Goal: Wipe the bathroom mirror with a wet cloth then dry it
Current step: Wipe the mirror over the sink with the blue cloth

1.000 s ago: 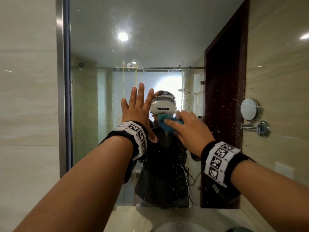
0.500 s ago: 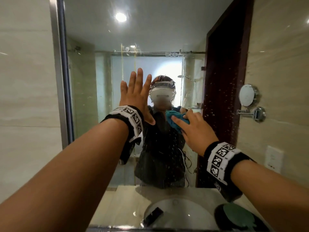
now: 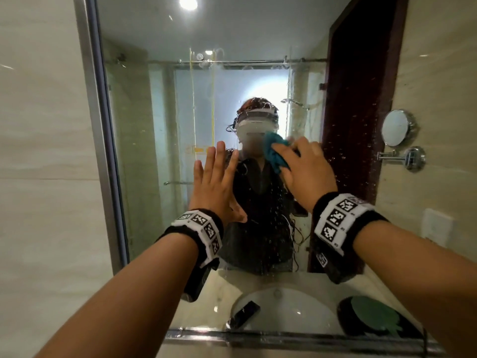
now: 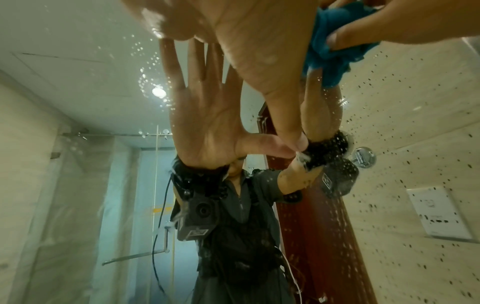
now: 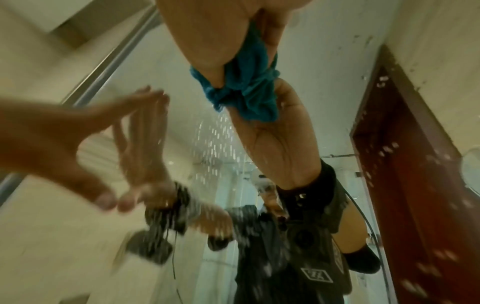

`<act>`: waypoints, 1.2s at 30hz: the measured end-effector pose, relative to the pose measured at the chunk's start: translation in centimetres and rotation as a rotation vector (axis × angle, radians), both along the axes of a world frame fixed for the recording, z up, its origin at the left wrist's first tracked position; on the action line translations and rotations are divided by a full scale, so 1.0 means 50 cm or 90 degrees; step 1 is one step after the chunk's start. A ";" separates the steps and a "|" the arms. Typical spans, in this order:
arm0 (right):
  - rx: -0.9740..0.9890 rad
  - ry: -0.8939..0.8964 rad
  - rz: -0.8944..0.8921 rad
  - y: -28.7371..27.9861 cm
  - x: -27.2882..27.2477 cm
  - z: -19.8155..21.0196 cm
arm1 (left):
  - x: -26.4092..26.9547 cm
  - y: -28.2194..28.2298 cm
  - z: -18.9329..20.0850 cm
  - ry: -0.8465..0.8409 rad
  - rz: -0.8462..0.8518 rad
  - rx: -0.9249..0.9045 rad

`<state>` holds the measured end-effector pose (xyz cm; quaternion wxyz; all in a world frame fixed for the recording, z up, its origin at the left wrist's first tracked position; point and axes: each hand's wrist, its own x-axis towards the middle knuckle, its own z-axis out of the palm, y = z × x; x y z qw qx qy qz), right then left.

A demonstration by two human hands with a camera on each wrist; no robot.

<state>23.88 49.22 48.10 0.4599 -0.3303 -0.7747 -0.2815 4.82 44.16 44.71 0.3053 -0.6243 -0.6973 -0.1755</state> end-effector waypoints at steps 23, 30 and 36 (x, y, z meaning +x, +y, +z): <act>0.002 -0.276 0.007 0.003 -0.007 -0.158 | 0.014 0.002 -0.012 -0.024 0.009 0.013; -0.028 -0.074 -0.002 0.000 0.042 -0.088 | 0.023 -0.004 -0.022 -0.049 -0.004 0.008; -0.064 0.093 -0.002 0.006 0.052 -0.053 | 0.032 -0.003 -0.048 -0.045 -0.015 0.001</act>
